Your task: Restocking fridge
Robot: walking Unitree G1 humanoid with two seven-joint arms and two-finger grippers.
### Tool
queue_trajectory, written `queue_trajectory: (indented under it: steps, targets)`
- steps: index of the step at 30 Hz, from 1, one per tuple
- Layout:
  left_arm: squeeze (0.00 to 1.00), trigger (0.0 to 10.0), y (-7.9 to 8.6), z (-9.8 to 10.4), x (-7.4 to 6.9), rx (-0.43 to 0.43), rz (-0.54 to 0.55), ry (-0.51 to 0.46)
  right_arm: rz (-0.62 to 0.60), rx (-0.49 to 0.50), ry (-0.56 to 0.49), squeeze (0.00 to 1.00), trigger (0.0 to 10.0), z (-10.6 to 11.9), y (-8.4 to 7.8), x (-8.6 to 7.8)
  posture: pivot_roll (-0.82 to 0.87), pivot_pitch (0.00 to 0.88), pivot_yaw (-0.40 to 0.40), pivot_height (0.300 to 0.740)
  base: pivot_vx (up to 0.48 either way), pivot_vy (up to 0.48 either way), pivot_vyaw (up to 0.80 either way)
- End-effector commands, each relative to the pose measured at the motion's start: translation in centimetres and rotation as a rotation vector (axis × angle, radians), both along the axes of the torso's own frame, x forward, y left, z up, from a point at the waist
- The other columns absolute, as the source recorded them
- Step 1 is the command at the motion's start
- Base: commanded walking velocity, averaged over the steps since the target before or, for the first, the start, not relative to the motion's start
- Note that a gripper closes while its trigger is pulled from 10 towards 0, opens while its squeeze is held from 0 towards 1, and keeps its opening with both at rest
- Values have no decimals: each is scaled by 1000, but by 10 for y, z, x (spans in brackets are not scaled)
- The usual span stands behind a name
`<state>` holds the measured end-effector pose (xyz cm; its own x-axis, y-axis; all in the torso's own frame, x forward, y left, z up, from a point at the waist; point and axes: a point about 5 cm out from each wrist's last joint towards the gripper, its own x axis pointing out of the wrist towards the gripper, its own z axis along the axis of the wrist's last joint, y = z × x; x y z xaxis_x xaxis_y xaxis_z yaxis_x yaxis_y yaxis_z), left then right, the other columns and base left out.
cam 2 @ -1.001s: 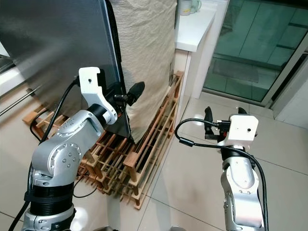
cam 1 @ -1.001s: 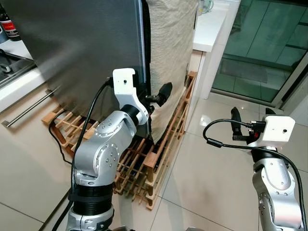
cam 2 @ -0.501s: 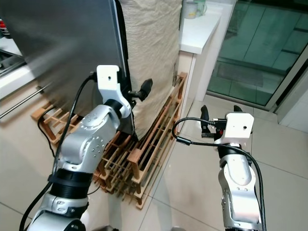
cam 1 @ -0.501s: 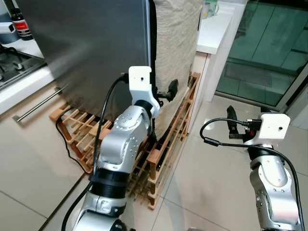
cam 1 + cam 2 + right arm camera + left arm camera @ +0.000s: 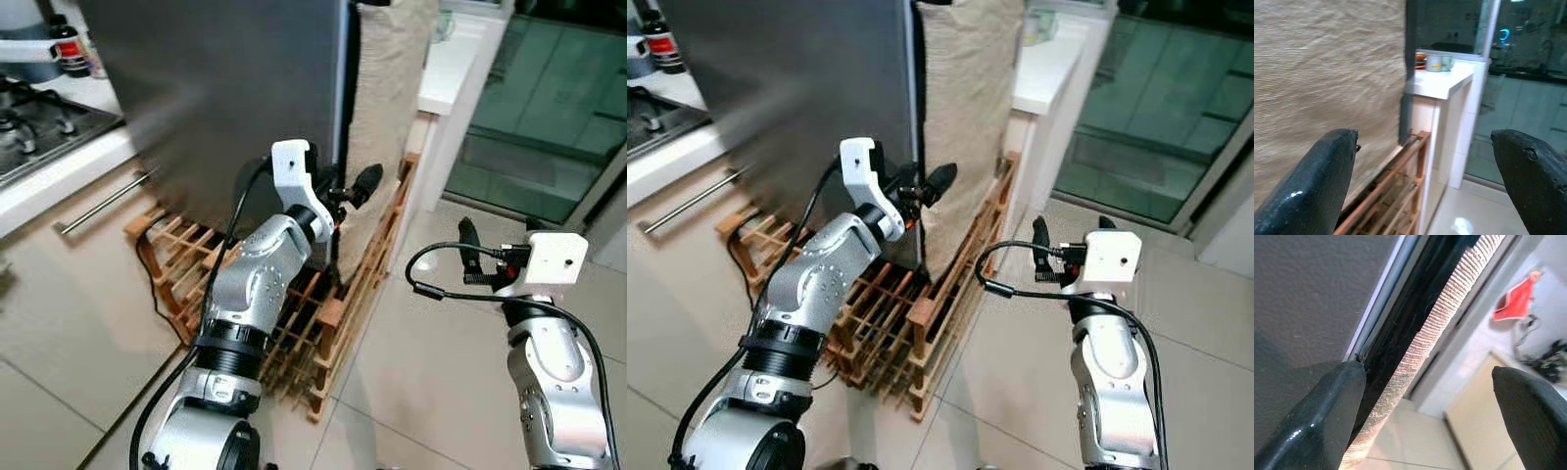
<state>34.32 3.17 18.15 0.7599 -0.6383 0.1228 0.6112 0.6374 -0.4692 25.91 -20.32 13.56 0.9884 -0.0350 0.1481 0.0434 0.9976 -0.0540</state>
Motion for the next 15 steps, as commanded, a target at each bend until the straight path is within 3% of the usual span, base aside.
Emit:
queue_trajectory:
  steps: [1,5,9,13,14,15]
  targets:
    - [0,10000,-79,39,-22,-167,-269,-55,0,17,29,0,10000,-5,-1,0,-152,0,46,727,0,0,0]
    - [0,10000,-90,49,-26,-212,-306,-79,4,17,29,0,10000,-5,2,0,-166,0,52,727,0,0,0]
    - [0,10000,-95,55,-33,-197,-347,-133,-2,20,26,0,10000,-5,1,0,-169,0,58,727,0,0,0]
    - [0,10000,-85,52,-30,-180,-324,-152,-9,22,27,0,10000,-5,-1,-1,-164,0,56,727,0,0,0]
    - [0,10000,-71,48,-28,-156,-287,-163,-11,23,30,0,10000,-7,-1,-2,-157,0,55,727,0,0,0]
    - [0,10000,-71,48,-28,-156,-287,-163,-11,23,30,0,10000,-7,-1,-2,-157,0,55,727,0,0,0]
